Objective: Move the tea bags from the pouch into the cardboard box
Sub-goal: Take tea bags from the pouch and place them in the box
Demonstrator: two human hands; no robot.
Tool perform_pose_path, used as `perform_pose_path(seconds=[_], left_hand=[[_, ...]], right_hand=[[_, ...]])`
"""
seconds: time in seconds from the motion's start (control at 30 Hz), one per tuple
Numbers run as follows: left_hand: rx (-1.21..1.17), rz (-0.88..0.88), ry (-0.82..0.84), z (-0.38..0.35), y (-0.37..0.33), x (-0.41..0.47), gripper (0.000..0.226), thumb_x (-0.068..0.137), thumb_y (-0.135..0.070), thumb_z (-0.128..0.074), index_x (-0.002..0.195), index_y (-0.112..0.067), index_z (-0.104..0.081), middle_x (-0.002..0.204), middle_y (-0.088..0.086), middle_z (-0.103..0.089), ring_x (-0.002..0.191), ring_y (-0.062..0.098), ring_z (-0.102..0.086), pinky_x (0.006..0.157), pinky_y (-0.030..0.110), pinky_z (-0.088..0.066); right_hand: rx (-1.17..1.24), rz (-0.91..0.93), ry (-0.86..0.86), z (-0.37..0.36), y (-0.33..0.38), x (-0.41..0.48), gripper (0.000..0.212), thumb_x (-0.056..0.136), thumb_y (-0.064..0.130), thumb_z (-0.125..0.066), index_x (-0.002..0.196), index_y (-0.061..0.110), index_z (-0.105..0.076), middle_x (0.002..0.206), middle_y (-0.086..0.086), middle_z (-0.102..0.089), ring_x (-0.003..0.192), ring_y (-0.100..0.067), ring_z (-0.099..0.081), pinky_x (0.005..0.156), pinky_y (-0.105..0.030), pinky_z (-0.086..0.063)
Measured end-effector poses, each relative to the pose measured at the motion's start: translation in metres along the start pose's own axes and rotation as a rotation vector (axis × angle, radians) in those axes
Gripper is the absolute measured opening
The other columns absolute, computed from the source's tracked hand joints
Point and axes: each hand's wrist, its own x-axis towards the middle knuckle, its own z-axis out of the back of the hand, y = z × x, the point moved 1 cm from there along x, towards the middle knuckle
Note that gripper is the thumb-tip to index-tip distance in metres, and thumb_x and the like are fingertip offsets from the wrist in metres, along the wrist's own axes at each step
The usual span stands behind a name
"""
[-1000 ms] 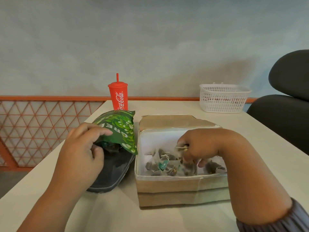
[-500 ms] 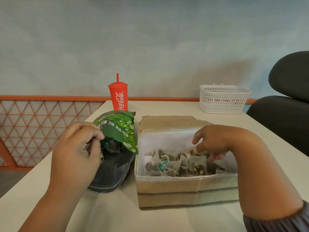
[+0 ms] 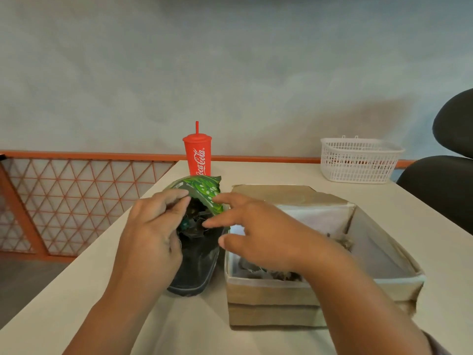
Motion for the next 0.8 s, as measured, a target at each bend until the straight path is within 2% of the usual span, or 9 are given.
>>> perform_pose_path(seconds=[0.13,0.2,0.3,0.37,0.43,0.53,0.6,0.67,0.8], left_hand=[[0.023,-0.019,0.012,-0.002,-0.001,0.000,0.046,0.067,0.017,-0.065,0.111,0.005,-0.063,0.114,0.017,-0.061,0.105,0.024,-0.045,0.086,0.037,-0.041],[0.034,-0.011,-0.015,0.000,-0.004,0.001,0.035,0.075,0.002,-0.062,0.110,0.001,-0.065,0.115,0.015,-0.061,0.105,0.024,-0.044,0.085,0.038,-0.042],[0.015,-0.016,-0.098,0.006,-0.014,0.001,0.024,0.077,-0.012,-0.057,0.093,-0.003,-0.072,0.106,0.014,-0.063,0.098,0.023,-0.045,0.077,0.032,-0.041],[-0.020,-0.063,-0.081,0.006,-0.020,0.000,0.028,0.081,-0.017,-0.049,0.089,-0.003,-0.072,0.098,0.011,-0.063,0.091,0.020,-0.049,0.075,0.024,-0.040],[-0.032,-0.095,0.045,-0.001,-0.022,-0.001,0.032,0.082,-0.018,-0.044,0.090,-0.007,-0.073,0.092,0.005,-0.064,0.084,0.015,-0.056,0.075,0.017,-0.043],[0.011,-0.004,0.248,-0.017,-0.016,-0.005,0.025,0.079,-0.009,-0.054,0.097,-0.011,-0.072,0.101,0.007,-0.064,0.082,0.024,-0.064,0.073,0.026,-0.050],[0.055,0.145,0.370,-0.021,-0.012,-0.007,0.036,0.080,-0.007,-0.060,0.115,-0.015,-0.064,0.123,0.008,-0.053,0.099,0.028,-0.059,0.084,0.033,-0.050],[0.106,0.258,0.443,-0.022,-0.009,-0.008,0.047,0.086,-0.018,-0.055,0.132,-0.024,-0.048,0.142,0.003,-0.031,0.118,0.024,-0.047,0.098,0.029,-0.040],[0.198,0.356,0.474,-0.025,-0.002,-0.004,0.055,0.091,-0.024,-0.049,0.142,-0.030,-0.029,0.146,0.004,-0.019,0.130,0.023,-0.035,0.105,0.029,-0.032]], right_hand=[[-0.031,0.022,-0.063,-0.011,-0.002,0.007,0.054,0.097,0.018,-0.042,0.146,0.031,-0.023,0.154,0.019,-0.010,0.141,-0.007,-0.014,0.105,-0.015,-0.012],[0.002,0.007,-0.108,-0.013,-0.006,0.010,0.054,0.098,0.015,-0.041,0.146,0.032,-0.021,0.153,0.022,-0.009,0.140,-0.004,-0.015,0.097,-0.006,-0.007],[0.060,0.003,-0.165,-0.014,-0.010,0.013,0.055,0.097,0.010,-0.040,0.145,0.030,-0.024,0.153,0.022,-0.012,0.139,0.000,-0.015,0.084,0.011,0.001],[0.086,0.019,-0.207,-0.013,-0.011,0.014,0.055,0.096,0.006,-0.039,0.145,0.028,-0.027,0.152,0.021,-0.015,0.138,0.001,-0.016,0.086,0.011,0.000],[0.112,0.036,-0.237,-0.012,-0.011,0.014,0.055,0.095,0.003,-0.038,0.144,0.026,-0.029,0.151,0.020,-0.018,0.137,0.002,-0.018,0.089,0.011,-0.002],[0.092,0.071,-0.268,-0.009,-0.007,0.013,0.052,0.095,0.004,-0.040,0.143,0.024,-0.033,0.151,0.019,-0.022,0.136,0.002,-0.021,0.093,0.009,-0.004],[0.071,0.097,-0.277,-0.010,-0.003,0.012,0.051,0.094,0.005,-0.043,0.142,0.023,-0.035,0.150,0.017,-0.025,0.136,0.001,-0.022,0.097,0.006,-0.006],[0.057,0.119,-0.268,-0.012,0.002,0.012,0.051,0.094,0.005,-0.044,0.141,0.022,-0.036,0.150,0.016,-0.026,0.137,0.000,-0.022,0.102,0.001,-0.009],[0.008,0.120,-0.242,-0.015,0.009,0.011,0.052,0.094,0.006,-0.043,0.142,0.026,-0.034,0.151,0.018,-0.024,0.138,-0.001,-0.021,0.106,-0.007,-0.011]])
